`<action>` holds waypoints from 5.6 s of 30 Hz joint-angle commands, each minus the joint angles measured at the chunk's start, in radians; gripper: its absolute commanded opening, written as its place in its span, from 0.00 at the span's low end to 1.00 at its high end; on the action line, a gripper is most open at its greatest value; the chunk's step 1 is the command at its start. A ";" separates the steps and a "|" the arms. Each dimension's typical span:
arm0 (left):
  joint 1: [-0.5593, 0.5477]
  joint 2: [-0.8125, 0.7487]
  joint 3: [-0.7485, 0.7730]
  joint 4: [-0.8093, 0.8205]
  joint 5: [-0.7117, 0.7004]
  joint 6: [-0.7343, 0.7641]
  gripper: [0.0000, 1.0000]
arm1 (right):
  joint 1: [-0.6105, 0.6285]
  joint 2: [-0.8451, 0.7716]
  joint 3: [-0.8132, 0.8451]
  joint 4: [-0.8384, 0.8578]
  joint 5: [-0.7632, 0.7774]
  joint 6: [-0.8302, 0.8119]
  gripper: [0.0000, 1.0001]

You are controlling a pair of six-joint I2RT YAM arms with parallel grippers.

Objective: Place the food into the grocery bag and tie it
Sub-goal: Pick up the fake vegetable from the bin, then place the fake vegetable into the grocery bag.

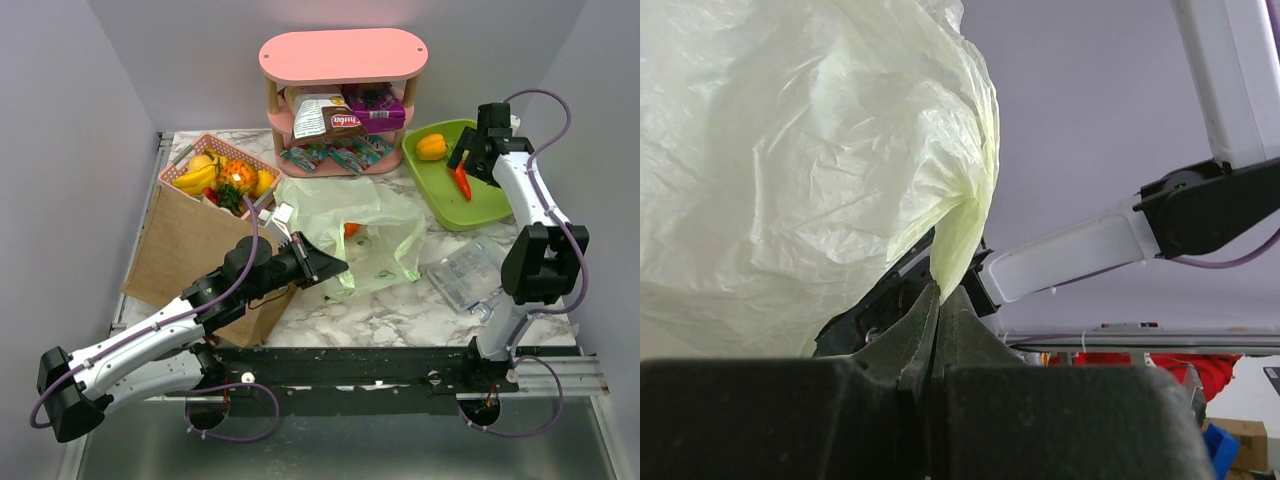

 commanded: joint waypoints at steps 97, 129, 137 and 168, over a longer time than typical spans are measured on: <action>0.028 0.054 -0.007 0.073 -0.002 -0.046 0.00 | -0.072 -0.138 0.034 -0.045 -0.769 0.057 0.01; 0.047 0.150 0.073 0.142 -0.043 0.014 0.00 | 0.086 -0.853 -0.434 -0.039 -1.154 0.322 0.01; 0.099 0.219 0.133 0.164 0.002 0.026 0.00 | 0.140 -0.913 -0.487 -0.214 -1.133 0.240 0.01; 0.203 0.309 0.183 0.232 0.142 -0.014 0.00 | 0.256 -0.743 -0.564 -0.293 -0.972 0.173 0.01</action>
